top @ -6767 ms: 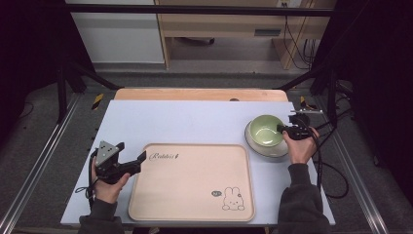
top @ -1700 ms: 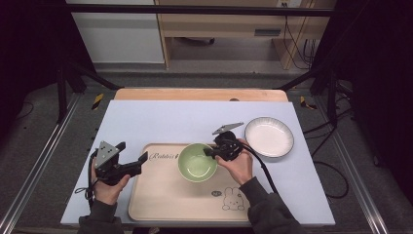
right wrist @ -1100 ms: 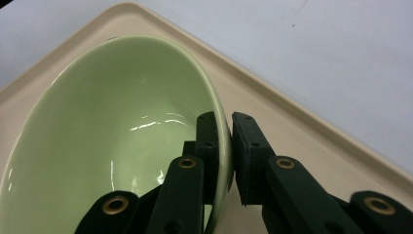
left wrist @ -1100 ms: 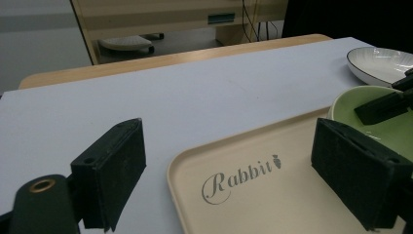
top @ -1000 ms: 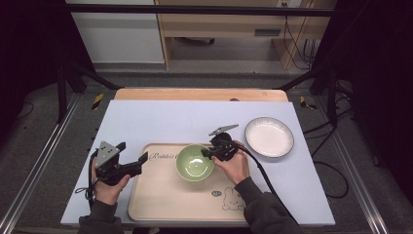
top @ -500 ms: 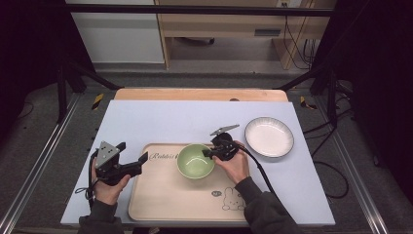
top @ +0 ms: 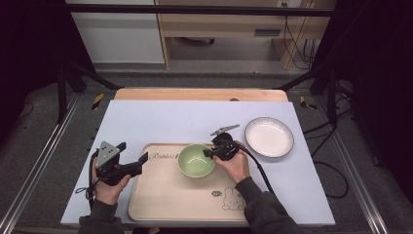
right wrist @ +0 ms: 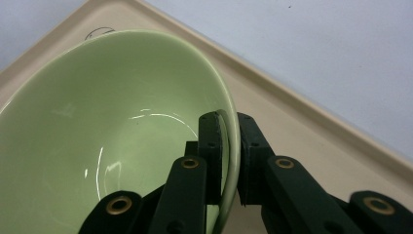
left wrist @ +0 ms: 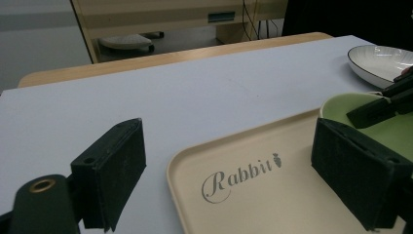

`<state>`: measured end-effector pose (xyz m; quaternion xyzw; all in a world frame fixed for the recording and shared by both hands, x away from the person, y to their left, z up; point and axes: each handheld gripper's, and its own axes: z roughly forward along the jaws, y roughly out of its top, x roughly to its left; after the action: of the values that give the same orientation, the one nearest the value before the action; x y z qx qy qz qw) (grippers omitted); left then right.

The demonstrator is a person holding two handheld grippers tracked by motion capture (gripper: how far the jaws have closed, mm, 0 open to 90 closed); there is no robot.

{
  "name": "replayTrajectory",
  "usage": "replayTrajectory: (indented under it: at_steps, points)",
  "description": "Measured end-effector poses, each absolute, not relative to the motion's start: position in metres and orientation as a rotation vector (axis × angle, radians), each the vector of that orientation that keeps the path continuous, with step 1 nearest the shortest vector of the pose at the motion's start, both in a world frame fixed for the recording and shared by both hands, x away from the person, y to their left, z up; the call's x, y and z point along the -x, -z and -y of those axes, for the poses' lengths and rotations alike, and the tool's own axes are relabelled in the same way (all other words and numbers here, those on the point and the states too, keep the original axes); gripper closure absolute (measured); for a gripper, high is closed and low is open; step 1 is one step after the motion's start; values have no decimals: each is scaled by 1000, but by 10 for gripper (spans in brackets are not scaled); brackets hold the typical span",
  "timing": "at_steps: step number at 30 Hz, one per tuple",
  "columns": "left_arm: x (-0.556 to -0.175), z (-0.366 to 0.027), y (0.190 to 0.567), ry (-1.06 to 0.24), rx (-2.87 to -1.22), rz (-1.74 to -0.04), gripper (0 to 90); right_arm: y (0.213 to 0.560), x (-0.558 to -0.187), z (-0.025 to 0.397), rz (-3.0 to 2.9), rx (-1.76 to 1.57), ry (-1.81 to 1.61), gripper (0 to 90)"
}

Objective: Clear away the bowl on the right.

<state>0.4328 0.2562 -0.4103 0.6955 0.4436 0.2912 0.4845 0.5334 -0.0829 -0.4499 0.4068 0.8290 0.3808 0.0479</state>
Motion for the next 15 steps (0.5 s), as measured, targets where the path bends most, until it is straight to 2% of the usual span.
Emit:
replayTrajectory:
  at_steps: [3, 5, 7, 11, 13, 15]
  points:
    - [-432, -256, 410, -709, -1690, -1078, 123, 449, -533, 83, -2519, -1235, -1161, 824]
    - [-432, -256, 410, -708, -1688, -1079, 122, 448, -533, 84, -2504, -1217, -1164, 787]
    - [-432, -257, 410, -707, -1691, -1079, 122, 443, -532, 88, -2478, -1200, -1168, 711]
    - [-432, -256, 410, -704, -1688, -1079, 122, 437, -530, 92, -2437, -1189, -1172, 650]
    - [-432, -257, 409, -705, -1691, -1077, 121, 429, -526, 96, -2393, -1159, -1191, 555]
    - [-432, -257, 409, -703, -1687, -1079, 122, 426, -524, 97, -2377, -1147, -1199, 528]
